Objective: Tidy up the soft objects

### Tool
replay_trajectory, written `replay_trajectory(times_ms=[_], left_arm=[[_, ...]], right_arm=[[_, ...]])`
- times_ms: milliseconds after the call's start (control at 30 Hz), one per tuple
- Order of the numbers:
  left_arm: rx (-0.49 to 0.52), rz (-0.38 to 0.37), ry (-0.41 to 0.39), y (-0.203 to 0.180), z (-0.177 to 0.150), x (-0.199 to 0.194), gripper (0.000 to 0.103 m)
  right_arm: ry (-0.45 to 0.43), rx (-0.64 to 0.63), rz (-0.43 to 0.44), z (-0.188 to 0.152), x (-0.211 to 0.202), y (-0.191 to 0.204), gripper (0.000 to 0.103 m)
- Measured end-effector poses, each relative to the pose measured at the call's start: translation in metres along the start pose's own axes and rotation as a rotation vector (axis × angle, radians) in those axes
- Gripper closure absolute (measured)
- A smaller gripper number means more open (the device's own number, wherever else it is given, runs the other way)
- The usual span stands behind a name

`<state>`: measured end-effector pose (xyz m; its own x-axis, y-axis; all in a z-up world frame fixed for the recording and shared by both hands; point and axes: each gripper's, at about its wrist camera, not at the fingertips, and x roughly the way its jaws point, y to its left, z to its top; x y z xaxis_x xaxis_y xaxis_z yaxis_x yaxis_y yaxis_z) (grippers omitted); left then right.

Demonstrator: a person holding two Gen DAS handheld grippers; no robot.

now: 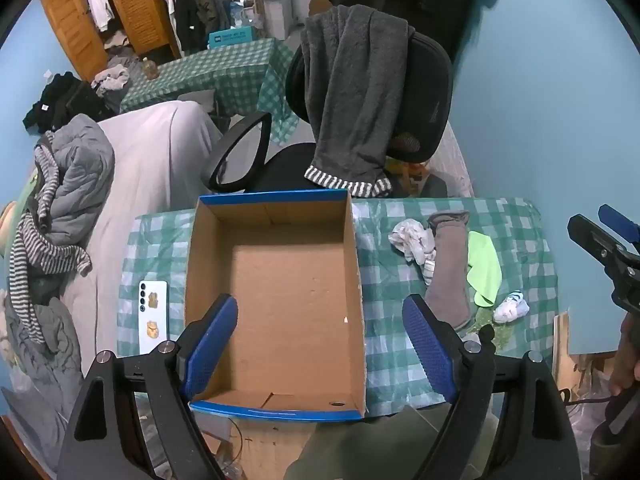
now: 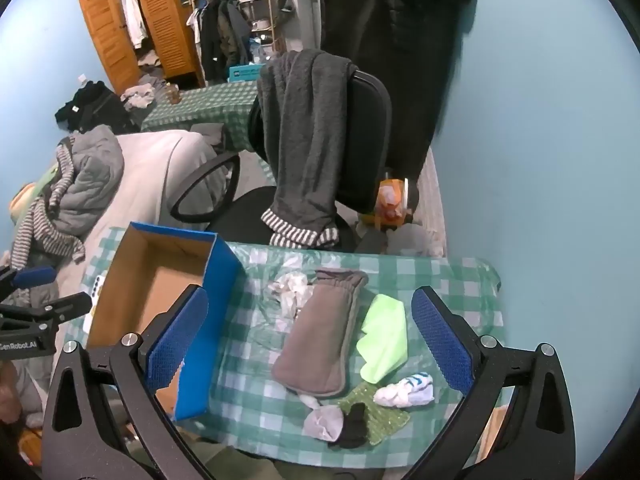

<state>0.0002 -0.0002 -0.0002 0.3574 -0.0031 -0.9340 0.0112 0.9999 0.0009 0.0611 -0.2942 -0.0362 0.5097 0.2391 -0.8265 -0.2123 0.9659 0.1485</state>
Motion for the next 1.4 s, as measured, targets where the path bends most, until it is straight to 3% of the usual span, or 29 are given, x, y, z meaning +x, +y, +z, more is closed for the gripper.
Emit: replay_trajectory(times_ms=[1400], left_arm=[[0.001,-0.015,-0.012,-0.013,-0.001,0.001,0.017]], right_arm=[[0.011,0.003,0.005,-0.001,0.002,-0.002,0.002]])
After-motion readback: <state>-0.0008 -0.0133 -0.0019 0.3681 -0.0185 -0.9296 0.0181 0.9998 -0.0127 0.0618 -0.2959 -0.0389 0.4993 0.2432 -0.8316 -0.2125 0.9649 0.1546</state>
